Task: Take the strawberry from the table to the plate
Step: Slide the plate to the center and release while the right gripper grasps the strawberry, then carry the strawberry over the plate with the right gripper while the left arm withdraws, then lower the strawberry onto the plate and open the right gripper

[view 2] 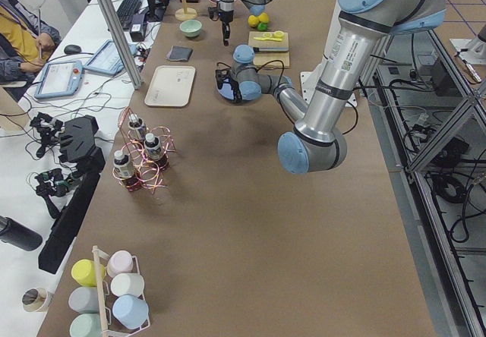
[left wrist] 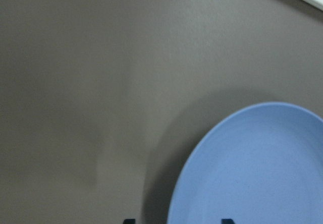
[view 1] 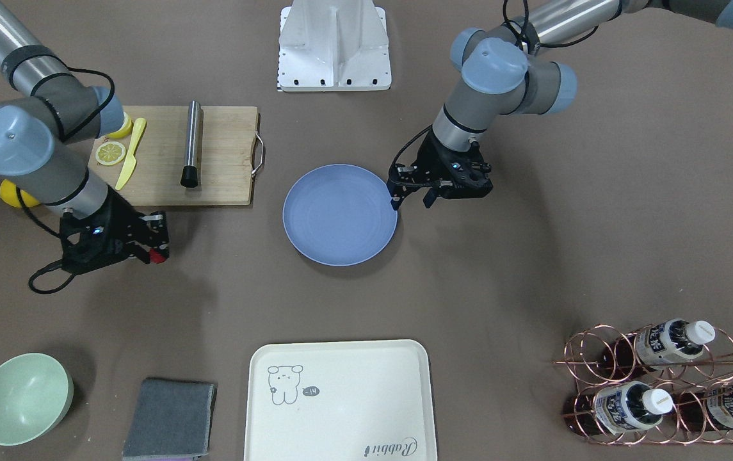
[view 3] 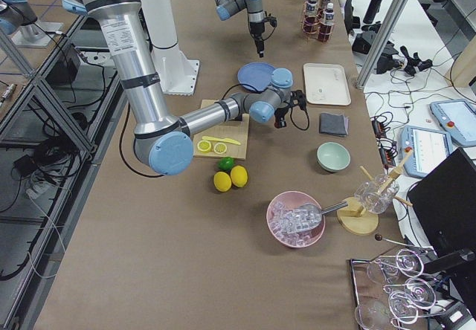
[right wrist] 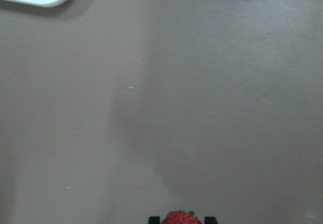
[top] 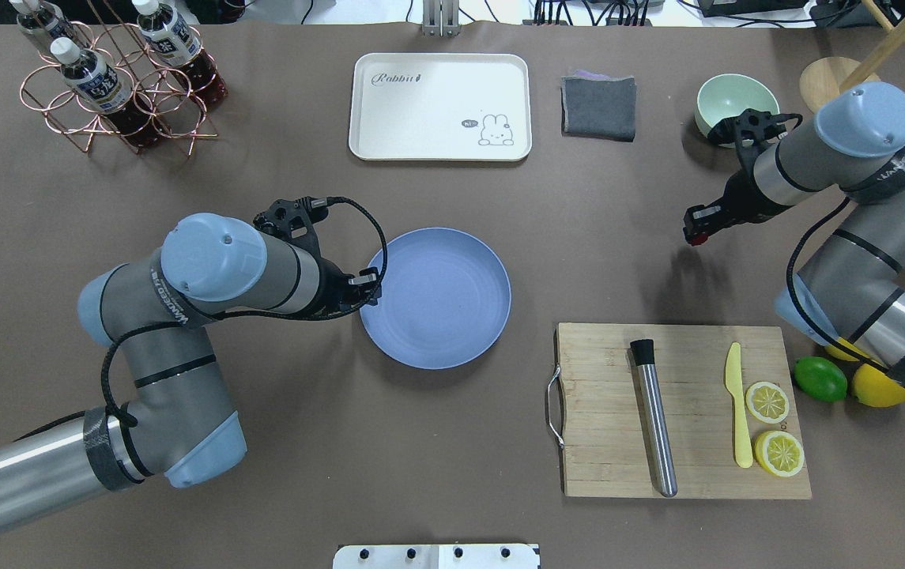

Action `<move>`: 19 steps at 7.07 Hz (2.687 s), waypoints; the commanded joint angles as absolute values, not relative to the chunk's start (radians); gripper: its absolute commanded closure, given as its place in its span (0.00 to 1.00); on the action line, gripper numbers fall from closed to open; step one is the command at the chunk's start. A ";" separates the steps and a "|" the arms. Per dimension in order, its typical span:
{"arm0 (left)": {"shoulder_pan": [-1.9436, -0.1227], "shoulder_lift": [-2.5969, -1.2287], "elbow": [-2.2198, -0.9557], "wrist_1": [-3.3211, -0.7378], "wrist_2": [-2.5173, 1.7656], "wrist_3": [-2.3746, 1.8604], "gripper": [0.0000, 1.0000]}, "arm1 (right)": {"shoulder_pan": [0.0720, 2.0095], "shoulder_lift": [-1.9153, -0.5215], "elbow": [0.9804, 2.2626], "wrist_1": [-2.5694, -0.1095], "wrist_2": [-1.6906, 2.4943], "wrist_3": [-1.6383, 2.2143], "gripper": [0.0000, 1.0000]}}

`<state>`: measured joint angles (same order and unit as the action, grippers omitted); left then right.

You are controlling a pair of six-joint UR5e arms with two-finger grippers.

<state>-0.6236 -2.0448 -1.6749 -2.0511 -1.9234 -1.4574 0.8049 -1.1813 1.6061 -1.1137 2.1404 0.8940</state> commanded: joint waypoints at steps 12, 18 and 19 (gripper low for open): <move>-0.824 -1.867 -1.735 -2.062 -2.115 -1.207 0.02 | 0.460 -0.827 1.443 -1.241 1.778 1.287 0.18; -0.958 -1.743 -1.782 -2.052 -2.121 -1.057 0.02 | 0.830 -1.096 1.801 -1.363 2.119 1.083 0.00; -1.004 -1.665 -1.819 -2.051 -2.143 -0.952 0.02 | 0.939 -1.256 1.889 -1.382 2.190 0.928 0.00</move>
